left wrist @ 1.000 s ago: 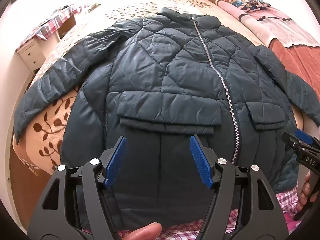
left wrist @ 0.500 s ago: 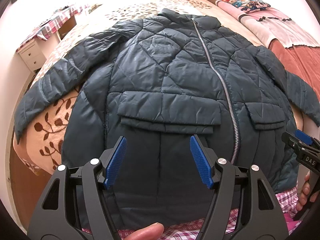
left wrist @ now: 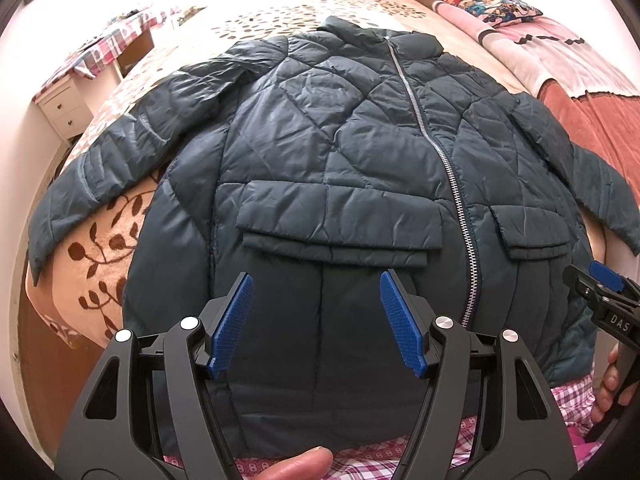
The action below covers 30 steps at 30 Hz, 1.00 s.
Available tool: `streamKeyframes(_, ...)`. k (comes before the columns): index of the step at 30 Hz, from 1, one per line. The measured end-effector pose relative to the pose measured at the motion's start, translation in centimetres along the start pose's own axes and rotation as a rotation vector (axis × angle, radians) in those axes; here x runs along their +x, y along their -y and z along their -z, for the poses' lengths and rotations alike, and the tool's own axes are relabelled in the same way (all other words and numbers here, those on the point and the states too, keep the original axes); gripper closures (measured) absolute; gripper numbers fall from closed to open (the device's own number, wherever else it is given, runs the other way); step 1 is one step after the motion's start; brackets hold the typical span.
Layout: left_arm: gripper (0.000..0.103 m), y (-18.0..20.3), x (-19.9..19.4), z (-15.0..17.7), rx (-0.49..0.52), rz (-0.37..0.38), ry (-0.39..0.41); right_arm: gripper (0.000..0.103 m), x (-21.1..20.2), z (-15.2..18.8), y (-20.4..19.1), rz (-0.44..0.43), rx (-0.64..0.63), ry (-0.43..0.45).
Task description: Fold large clothes
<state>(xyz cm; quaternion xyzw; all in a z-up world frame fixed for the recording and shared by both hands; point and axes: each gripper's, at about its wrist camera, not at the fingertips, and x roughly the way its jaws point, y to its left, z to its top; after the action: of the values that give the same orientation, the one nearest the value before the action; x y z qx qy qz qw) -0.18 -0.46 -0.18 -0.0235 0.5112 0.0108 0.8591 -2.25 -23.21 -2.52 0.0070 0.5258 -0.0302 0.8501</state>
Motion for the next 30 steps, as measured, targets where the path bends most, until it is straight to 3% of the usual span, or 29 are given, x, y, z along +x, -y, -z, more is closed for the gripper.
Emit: streamKeyframes(30,0.037,0.09,-0.19,0.23,0.000,0.003,-0.003,0.020,0.30,0.10,0.74,-0.004,0.018,-0.017)
